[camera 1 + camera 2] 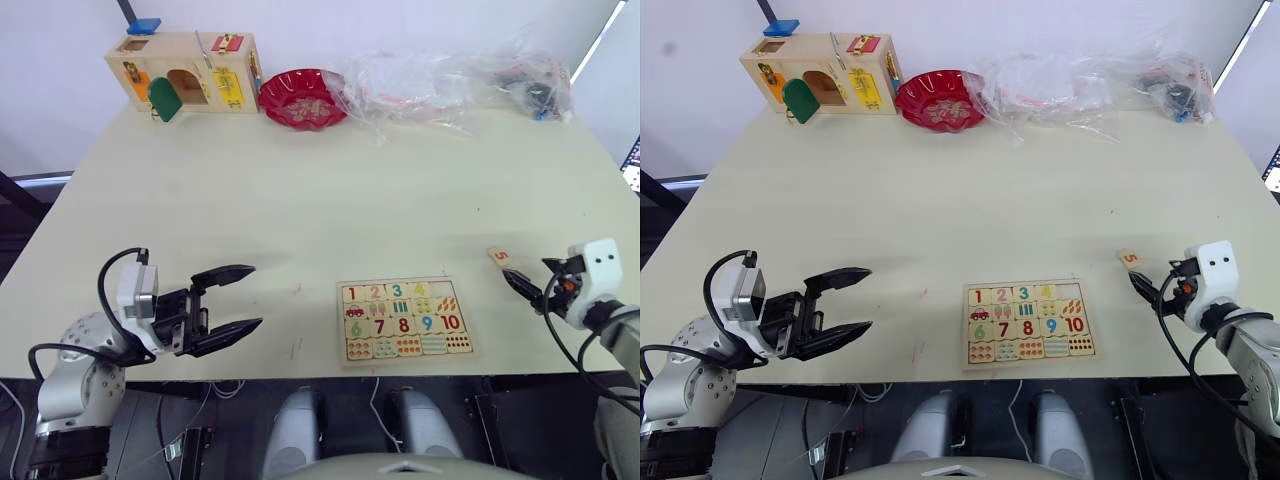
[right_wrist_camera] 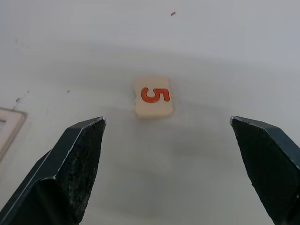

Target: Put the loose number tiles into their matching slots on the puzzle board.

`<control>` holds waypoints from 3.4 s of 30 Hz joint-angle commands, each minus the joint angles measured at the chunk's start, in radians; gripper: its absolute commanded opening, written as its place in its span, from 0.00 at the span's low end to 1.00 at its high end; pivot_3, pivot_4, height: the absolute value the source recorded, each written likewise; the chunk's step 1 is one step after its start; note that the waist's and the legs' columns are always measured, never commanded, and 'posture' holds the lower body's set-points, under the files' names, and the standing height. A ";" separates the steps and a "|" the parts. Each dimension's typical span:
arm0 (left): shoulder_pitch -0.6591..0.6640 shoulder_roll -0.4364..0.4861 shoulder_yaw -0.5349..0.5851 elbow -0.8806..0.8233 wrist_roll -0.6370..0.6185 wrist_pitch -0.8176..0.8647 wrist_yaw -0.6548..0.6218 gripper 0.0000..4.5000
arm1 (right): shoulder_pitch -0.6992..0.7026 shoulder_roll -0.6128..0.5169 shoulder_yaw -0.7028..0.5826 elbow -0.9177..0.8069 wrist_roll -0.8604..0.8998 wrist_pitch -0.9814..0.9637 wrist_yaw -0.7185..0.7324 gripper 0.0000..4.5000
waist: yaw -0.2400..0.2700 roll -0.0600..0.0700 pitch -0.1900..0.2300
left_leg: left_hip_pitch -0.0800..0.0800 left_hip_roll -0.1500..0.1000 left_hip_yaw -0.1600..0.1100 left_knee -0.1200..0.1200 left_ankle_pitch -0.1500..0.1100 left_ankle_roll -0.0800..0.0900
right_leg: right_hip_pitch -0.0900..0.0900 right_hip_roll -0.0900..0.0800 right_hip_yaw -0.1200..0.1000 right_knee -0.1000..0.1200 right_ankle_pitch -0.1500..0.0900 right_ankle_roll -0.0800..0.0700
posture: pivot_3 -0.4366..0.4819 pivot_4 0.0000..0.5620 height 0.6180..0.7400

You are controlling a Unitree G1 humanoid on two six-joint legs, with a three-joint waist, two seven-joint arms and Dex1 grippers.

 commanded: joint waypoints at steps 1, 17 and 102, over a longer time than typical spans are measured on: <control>-0.016 0.008 0.005 -0.006 -0.009 0.003 -0.010 1.00 | -0.040 0.009 0.011 0.013 0.000 0.007 -0.022 0.99 | -0.001 0.000 0.000 | 0.000 0.000 0.000 0.000 0.000 0.000 | 0.000 0.000 0.000 0.000 0.000 0.000 | 0.48 0.27 1.00; -0.003 0.005 0.016 -0.010 -0.004 -0.005 -0.008 1.00 | -0.140 0.010 0.099 0.138 -0.060 0.067 -0.064 0.99 | -0.002 -0.001 -0.001 | 0.000 0.000 0.001 0.000 0.000 0.000 | 0.000 0.001 0.001 0.000 0.000 0.000 | 0.48 0.27 1.00; 0.092 -0.024 0.037 -0.047 -0.029 -0.037 -0.039 1.00 | -0.351 -0.488 0.350 -0.207 -0.002 0.091 0.491 0.20 | -0.003 -0.001 0.000 | 0.003 0.003 -0.001 -0.006 0.000 0.000 | 0.004 -0.001 -0.002 -0.010 0.000 0.000 | 0.48 0.27 1.00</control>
